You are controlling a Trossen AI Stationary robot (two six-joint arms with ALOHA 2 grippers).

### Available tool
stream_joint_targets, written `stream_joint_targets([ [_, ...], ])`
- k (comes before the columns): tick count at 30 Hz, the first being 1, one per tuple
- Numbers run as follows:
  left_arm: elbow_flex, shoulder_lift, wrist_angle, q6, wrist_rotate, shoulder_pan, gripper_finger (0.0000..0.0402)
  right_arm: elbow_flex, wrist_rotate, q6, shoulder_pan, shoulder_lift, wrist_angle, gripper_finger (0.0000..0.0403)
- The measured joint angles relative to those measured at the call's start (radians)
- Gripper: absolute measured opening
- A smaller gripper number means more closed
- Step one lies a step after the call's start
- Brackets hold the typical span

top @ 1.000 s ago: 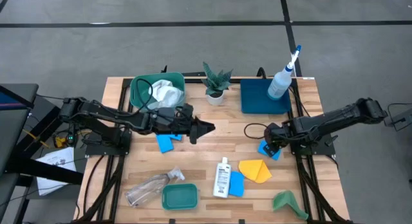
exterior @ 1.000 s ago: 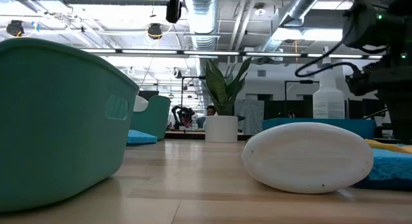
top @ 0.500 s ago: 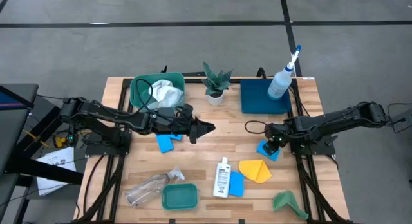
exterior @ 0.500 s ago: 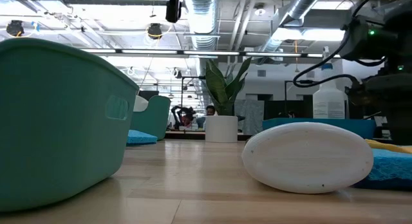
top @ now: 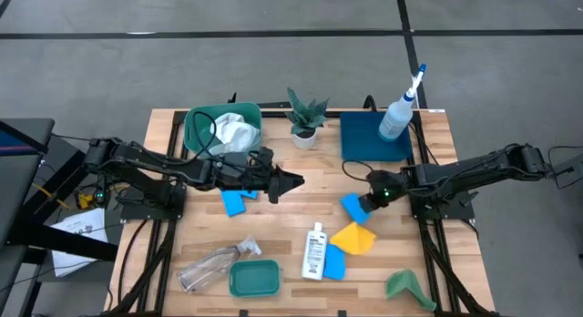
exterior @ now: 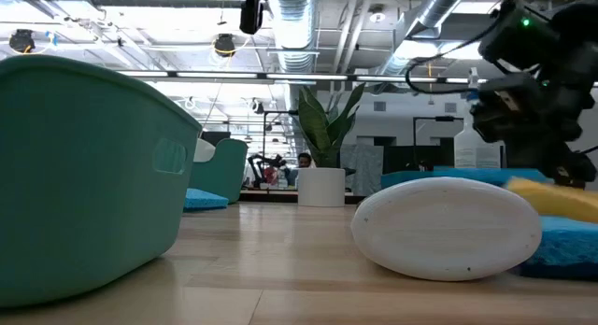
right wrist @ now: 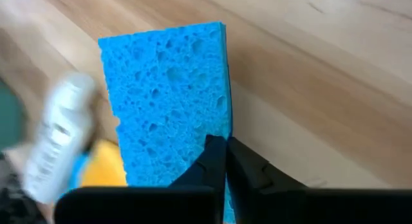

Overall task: Pick & Place Kitchen Items
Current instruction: Put the blue sponge into the bottom green bin

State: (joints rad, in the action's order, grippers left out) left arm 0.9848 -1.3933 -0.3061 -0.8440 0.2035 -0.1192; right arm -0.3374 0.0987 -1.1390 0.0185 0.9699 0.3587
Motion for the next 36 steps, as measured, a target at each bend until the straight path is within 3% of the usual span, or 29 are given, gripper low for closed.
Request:
stream_joint_targets([
  [5, 0.0, 0.0, 0.069, -0.014, -0.002, -0.005, 0.0104, 0.0, -0.031, -0.061, 0.0, 0.0, -0.079, 0.0001],
  [14, -0.002, -0.03, 0.307, -0.258, 0.102, 0.008, 0.0104, 0.0, -0.1, -0.129, -0.02, 0.0, -0.121, 0.0],
  [20, -0.001, -0.139, 0.204, -0.39, 0.098, 0.037, 0.011, 0.0, -0.1, -0.121, -0.042, 0.0, -0.13, 0.0],
  [25, -0.001, -0.239, 0.013, -0.415, -0.003, 0.078, 0.0139, 0.0, -0.101, -0.121, -0.042, 0.0, -0.149, 0.0],
  [36, 0.016, -0.301, -0.011, -0.421, -0.11, 0.147, 0.018, -0.002, -0.153, -0.181, -0.05, 0.0, -0.302, 0.0],
])
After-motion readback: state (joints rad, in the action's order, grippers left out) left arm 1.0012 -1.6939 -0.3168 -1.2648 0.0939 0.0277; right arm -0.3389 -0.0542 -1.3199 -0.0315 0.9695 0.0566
